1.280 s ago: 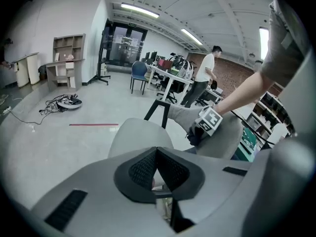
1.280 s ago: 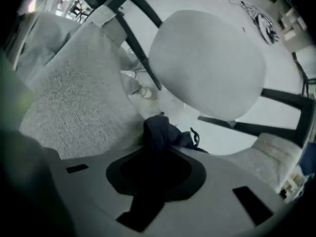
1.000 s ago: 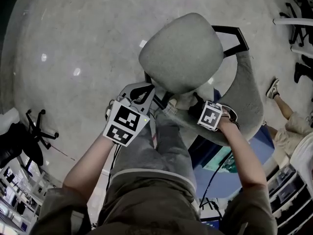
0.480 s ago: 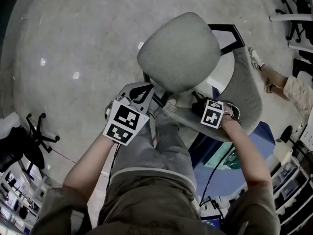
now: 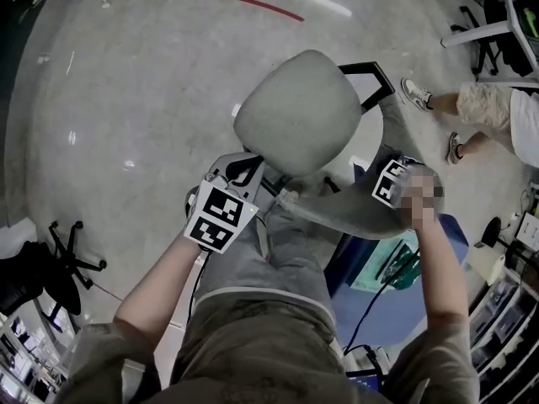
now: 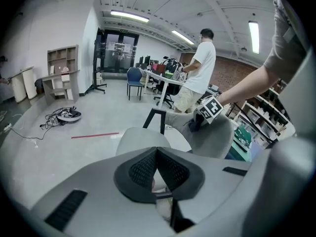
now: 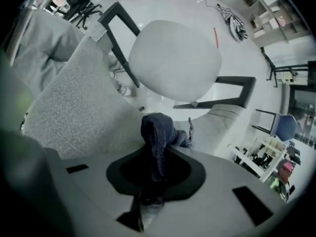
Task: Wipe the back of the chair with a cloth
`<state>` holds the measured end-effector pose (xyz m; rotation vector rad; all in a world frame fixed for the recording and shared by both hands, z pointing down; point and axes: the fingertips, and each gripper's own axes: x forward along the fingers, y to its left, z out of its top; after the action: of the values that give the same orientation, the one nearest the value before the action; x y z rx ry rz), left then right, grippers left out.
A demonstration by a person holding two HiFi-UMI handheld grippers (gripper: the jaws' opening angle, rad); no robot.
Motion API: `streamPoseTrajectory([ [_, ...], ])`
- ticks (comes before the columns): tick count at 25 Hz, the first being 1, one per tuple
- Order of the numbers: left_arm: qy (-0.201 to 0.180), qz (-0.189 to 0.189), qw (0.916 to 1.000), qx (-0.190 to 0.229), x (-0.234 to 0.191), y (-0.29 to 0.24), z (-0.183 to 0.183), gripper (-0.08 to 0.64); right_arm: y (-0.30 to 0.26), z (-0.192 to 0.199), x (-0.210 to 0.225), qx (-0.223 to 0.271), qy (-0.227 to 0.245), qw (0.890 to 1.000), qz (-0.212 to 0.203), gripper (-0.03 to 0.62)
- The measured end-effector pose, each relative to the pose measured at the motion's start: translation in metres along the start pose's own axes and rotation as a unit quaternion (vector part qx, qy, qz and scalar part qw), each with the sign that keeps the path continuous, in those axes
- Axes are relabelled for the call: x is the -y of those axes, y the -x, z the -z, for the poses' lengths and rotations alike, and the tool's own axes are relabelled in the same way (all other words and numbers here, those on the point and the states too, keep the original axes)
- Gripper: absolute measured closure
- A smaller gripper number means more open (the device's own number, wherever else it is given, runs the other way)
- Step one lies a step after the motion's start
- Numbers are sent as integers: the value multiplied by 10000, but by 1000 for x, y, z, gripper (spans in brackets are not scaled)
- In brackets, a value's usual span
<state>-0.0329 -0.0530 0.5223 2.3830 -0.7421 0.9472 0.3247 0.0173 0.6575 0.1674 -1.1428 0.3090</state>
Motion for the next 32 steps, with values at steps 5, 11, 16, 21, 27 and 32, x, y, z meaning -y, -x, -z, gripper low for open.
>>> streamPoseTrajectory([
  [5, -387, 58, 9991, 142, 2, 4, -37, 543, 43, 17, 35, 465, -1000, 9926, 518, 511],
  [11, -696, 183, 9968, 360, 22, 19, -72, 543, 124, 14, 51, 1691, -2187, 9562, 965, 511],
  [16, -938, 237, 9939, 520, 31, 33, -98, 543, 187, -2, 51, 2947, -3074, 8996, 971, 511],
  [21, -1285, 189, 9879, 849, 35, 50, -140, 543, 263, -11, 51, 4397, -3850, 8047, 1049, 511],
  [27, -1605, 108, 9737, 1612, 48, 96, -203, 543, 342, -8, 39, 5510, -4228, 7088, 1234, 511],
  [32, -1891, 75, 9592, 2099, 58, 130, -245, 543, 400, 6, 26, 6264, -4537, 6194, 1343, 511],
])
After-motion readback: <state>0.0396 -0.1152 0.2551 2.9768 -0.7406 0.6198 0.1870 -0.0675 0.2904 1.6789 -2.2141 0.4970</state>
